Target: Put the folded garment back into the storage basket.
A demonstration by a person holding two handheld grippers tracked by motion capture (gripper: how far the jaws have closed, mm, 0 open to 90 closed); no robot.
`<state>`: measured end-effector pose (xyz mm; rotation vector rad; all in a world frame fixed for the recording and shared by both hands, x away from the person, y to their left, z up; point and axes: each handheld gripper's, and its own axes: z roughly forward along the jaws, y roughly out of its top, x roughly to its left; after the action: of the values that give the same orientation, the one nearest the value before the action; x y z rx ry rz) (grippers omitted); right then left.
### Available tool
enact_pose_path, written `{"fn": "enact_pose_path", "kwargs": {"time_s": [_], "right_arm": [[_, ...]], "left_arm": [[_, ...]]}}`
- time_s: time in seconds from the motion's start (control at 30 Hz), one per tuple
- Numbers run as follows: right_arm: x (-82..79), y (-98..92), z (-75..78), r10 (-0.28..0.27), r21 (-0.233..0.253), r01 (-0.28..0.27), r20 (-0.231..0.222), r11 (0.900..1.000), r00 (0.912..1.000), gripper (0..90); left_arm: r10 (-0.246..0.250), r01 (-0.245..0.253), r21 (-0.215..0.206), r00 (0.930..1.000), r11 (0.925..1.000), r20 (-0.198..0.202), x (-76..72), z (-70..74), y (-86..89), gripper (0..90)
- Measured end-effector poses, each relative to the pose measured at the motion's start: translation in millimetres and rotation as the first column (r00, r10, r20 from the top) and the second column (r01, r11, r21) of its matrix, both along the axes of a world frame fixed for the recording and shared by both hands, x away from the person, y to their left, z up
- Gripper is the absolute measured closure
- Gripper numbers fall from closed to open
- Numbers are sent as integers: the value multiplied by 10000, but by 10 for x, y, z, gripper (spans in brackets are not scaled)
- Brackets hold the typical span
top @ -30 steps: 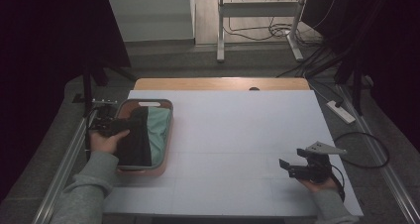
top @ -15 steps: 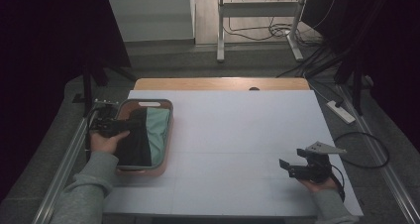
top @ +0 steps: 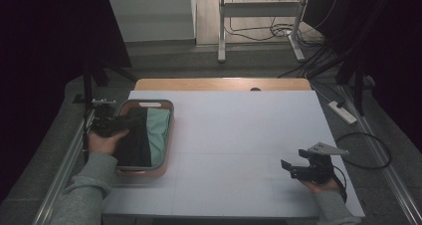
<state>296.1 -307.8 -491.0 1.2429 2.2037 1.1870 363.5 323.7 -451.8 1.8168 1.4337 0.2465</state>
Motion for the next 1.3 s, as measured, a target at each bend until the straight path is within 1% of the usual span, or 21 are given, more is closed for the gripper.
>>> {"fn": "enact_pose_path", "kwargs": {"time_s": [0.07,0.13,0.2,0.23,0.37,0.57,0.63,0.77,0.97,1.07,1.1,1.3], "right_arm": [[-2,-1,0,-2,1,2,5,10000,10000,158],[-3,-3,0,-10,6,10,8,10000,10000,158],[-3,-2,1,-11,4,11,8,10000,10000,158],[-4,0,1,-10,0,10,7,10000,10000,158],[-4,1,0,-3,-1,3,1,10000,10000,158],[-8,1,4,13,16,-13,29,10000,10000,158],[-9,0,6,14,25,-14,35,10000,10000,158],[-11,0,6,18,32,-18,46,10000,10000,158],[-18,-4,9,5,44,-5,50,10000,10000,158],[-19,-3,9,5,37,-6,53,10000,10000,158],[-19,-3,9,10,33,-10,51,10000,10000,158],[-18,-3,7,-1,26,1,43,10000,10000,158]], "left_arm": [[135,-137,49,9993,9999,338,-39,59,6,299],[46,-42,-67,9982,10000,593,-71,108,13,294],[-91,103,-171,9975,9998,705,-95,143,6,282],[-250,268,-236,9970,9994,739,-109,160,-7,274],[-646,664,-205,9947,9976,799,-155,189,-67,262],[-1190,1221,-316,9891,9920,865,-231,209,-188,251],[-1350,1380,-276,9867,9900,908,-260,215,-233,251],[-1760,1795,-266,9791,9834,1018,-327,219,-319,245],[-2189,2250,-429,9688,9734,1161,-435,189,-407,244],[-2432,2499,-437,9626,9673,1196,-494,161,-452,244],[-2511,2587,-518,9604,9646,1207,-512,152,-461,243],[-2639,2738,-607,9551,9599,1347,-619,90,-493,243]]}}
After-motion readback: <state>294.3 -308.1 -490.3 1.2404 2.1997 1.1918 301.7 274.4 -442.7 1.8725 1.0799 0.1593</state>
